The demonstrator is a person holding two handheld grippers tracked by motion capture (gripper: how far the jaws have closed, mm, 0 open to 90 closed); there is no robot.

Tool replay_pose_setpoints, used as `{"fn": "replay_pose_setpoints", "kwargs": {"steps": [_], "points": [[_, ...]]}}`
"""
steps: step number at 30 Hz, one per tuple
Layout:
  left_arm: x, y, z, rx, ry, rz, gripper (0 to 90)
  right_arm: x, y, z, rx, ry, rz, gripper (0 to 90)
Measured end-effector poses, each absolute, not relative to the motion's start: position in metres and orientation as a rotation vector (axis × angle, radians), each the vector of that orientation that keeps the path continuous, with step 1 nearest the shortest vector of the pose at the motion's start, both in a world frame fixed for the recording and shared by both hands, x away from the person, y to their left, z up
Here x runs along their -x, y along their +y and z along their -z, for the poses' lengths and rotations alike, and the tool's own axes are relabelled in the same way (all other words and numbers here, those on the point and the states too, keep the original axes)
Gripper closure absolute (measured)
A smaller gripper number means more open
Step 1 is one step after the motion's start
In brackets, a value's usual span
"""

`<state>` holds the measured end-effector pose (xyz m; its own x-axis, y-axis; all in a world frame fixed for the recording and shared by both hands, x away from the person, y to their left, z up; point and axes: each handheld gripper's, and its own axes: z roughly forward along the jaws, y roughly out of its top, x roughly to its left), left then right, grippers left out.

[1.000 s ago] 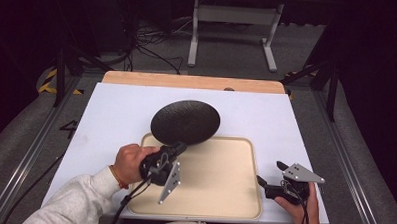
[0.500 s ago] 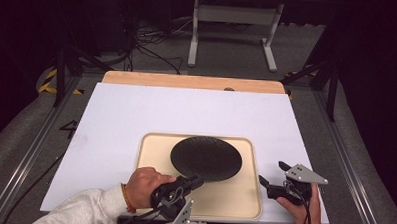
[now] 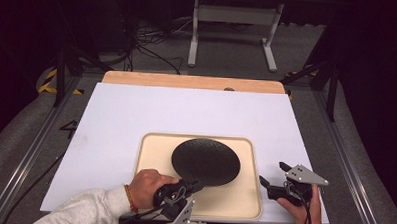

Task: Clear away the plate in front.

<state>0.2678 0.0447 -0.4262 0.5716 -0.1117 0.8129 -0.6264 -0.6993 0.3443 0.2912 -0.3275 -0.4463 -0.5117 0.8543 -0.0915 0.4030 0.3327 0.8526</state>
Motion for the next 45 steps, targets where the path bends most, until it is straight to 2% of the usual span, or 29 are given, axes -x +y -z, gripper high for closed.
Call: {"fn": "replay_pose_setpoints", "kwargs": {"steps": [14, 28, 45], "points": [[-0.277, 0.052, 0.427, -2.226, -0.525, -0.920, 86.9, -0.290, -0.325, 0.447, -1.089, 2.072, -1.092, 13.7], [-0.286, 0.061, 0.434, -2.324, -0.476, -0.711, 80.0, -0.288, -0.328, 0.447, -1.092, 2.069, -1.089, 13.4], [-0.301, 0.074, 0.449, -2.415, -0.412, -0.631, 72.9, -0.288, -0.328, 0.448, -1.091, 2.076, -1.099, 13.3]]}}
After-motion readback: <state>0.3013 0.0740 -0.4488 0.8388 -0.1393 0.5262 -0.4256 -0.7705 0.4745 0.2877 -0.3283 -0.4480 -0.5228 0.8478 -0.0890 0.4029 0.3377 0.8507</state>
